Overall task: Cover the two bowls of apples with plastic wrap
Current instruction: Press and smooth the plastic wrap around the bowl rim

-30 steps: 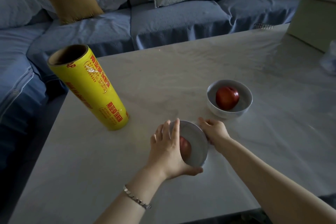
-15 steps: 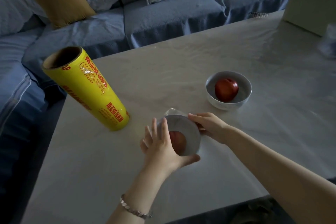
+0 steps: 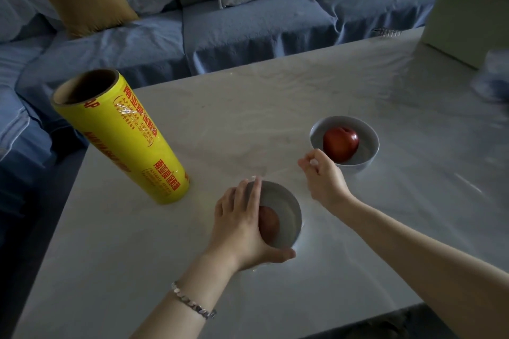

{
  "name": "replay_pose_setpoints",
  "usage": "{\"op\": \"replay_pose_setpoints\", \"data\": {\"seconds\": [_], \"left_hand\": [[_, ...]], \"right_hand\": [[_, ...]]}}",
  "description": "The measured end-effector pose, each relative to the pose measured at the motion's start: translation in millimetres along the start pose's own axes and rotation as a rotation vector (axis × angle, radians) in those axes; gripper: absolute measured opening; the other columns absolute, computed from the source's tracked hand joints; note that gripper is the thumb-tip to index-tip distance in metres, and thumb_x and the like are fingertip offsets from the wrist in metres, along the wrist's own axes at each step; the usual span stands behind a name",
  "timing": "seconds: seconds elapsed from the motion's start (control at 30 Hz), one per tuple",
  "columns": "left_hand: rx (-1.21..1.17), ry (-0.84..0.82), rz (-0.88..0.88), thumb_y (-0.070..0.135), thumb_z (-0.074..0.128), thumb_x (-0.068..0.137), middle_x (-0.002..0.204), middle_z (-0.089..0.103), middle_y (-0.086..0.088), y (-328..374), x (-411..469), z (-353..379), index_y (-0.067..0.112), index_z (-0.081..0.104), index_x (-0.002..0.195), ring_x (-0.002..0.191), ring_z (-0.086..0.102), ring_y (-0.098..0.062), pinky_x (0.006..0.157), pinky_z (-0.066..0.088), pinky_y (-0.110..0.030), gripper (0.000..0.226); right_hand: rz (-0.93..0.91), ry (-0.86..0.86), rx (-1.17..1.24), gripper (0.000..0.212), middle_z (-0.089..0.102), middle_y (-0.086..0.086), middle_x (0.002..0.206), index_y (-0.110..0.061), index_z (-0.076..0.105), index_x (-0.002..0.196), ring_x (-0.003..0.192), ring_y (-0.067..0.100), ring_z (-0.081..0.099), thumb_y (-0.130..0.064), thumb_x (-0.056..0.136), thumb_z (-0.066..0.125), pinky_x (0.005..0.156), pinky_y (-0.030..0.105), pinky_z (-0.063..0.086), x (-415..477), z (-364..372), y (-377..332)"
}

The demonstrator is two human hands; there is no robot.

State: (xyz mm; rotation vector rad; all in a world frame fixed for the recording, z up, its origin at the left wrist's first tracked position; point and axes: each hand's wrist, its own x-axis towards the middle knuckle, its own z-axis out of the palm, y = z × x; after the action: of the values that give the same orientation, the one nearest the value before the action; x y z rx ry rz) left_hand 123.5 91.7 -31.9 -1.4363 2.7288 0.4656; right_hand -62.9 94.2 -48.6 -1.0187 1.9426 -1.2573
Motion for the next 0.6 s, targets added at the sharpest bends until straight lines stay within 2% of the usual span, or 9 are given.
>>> {"op": "replay_pose_setpoints", "data": {"seconds": [0.07, 0.13, 0.2, 0.3, 0.37, 0.43, 0.5, 0.6], "left_hand": [[0.003, -0.008, -0.023, 0.079, 0.062, 0.050, 0.156, -0.011, 0.000, 0, 0, 1, 0.028, -0.024, 0.142, 0.143, -0.005, -0.026, 0.116, 0.003, -0.041, 0.136], [0.000, -0.019, -0.042, 0.078, 0.064, 0.051, 0.156, -0.011, -0.001, 1, -1, 0, 0.029, -0.024, 0.142, 0.143, -0.007, -0.026, 0.116, 0.002, -0.040, 0.136], [0.002, -0.020, -0.059, 0.077, 0.064, 0.051, 0.156, -0.011, 0.001, 3, -1, 0, 0.029, -0.024, 0.142, 0.143, -0.006, -0.025, 0.115, 0.003, -0.040, 0.136], [-0.009, -0.013, -0.103, 0.078, 0.064, 0.050, 0.156, -0.010, -0.001, 7, -3, 1, 0.028, -0.023, 0.142, 0.143, -0.005, -0.026, 0.114, 0.008, -0.042, 0.136], [-0.034, 0.003, -0.170, 0.079, 0.062, 0.051, 0.156, -0.008, -0.003, 13, -6, 3, 0.026, -0.020, 0.143, 0.143, -0.003, -0.029, 0.113, 0.012, -0.044, 0.135], [-0.077, 0.048, -0.284, 0.081, 0.060, 0.052, 0.156, -0.006, -0.007, 22, -10, 6, 0.023, -0.016, 0.145, 0.143, -0.001, -0.032, 0.111, 0.016, -0.046, 0.133], [-0.135, 0.082, -0.409, 0.083, 0.057, 0.053, 0.156, -0.006, -0.011, 34, -12, 7, 0.018, -0.012, 0.146, 0.142, -0.001, -0.035, 0.110, 0.018, -0.049, 0.133], [-0.220, 0.062, -0.490, 0.083, 0.056, 0.053, 0.155, -0.011, -0.015, 44, -14, 9, 0.017, -0.011, 0.146, 0.142, -0.004, -0.037, 0.110, 0.018, -0.052, 0.132]], "right_hand": [[0.006, 0.037, -0.058, 0.026, 0.045, -0.007, 0.062, -0.021, 0.041, 0.068, 0.056, 0.010, 0.039, -0.018, 0.092, 0.050, 0.047, 0.017, 0.033, -1, 2, 10], [0.027, 0.064, -0.077, 0.030, 0.044, -0.006, 0.061, -0.019, 0.037, 0.065, 0.060, 0.014, 0.037, -0.015, 0.093, 0.049, 0.051, 0.024, 0.033, -2, 9, 17], [0.093, 0.078, -0.082, 0.026, 0.045, -0.003, 0.065, -0.014, 0.039, 0.068, 0.067, 0.018, 0.039, -0.015, 0.093, 0.048, 0.058, 0.030, 0.032, 0, 18, 21], [0.171, 0.066, -0.097, 0.017, 0.050, 0.000, 0.073, -0.010, 0.048, 0.078, 0.076, 0.021, 0.045, -0.018, 0.093, 0.048, 0.068, 0.027, 0.034, 1, 24, 21], [0.226, 0.029, -0.111, 0.023, 0.054, 0.004, 0.076, -0.008, 0.055, 0.082, 0.077, 0.023, 0.051, -0.026, 0.094, 0.047, 0.066, 0.024, 0.036, -1, 19, 19], [0.358, 0.021, 0.038, 0.040, 0.056, 0.005, 0.066, -0.008, 0.057, 0.076, 0.060, 0.022, 0.054, -0.040, 0.095, 0.041, 0.053, 0.021, 0.040, -8, 9, 16], [0.527, -0.073, 0.235, 0.049, 0.057, 0.005, 0.063, -0.007, 0.059, 0.076, 0.050, 0.018, 0.052, -0.049, 0.092, 0.040, 0.047, 0.021, 0.042, -21, -3, 10], [0.599, -0.326, 0.279, 0.043, 0.058, 0.002, 0.063, -0.011, 0.062, 0.076, 0.050, 0.014, 0.051, -0.049, 0.090, 0.048, 0.051, 0.021, 0.041, -39, -6, 7]]}}
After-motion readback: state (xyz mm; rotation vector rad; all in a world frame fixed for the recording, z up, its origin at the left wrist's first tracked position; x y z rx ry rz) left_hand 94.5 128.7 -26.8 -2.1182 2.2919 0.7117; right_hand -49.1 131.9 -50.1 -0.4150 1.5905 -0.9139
